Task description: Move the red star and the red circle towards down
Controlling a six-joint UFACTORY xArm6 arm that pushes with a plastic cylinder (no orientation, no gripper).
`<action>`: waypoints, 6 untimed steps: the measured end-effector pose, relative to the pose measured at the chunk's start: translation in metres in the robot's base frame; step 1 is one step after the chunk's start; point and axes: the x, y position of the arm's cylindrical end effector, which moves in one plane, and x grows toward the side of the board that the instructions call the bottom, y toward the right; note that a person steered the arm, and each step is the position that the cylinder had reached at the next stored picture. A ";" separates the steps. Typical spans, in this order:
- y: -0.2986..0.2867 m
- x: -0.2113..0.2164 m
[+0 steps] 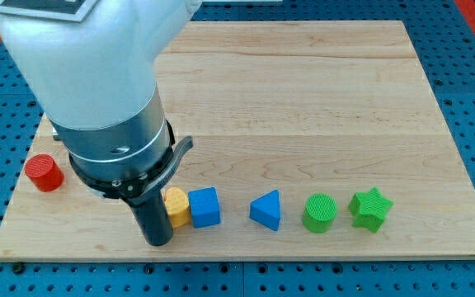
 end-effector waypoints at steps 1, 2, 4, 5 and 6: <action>0.000 0.000; 0.000 0.012; -0.030 0.014; -0.075 0.013; -0.105 -0.018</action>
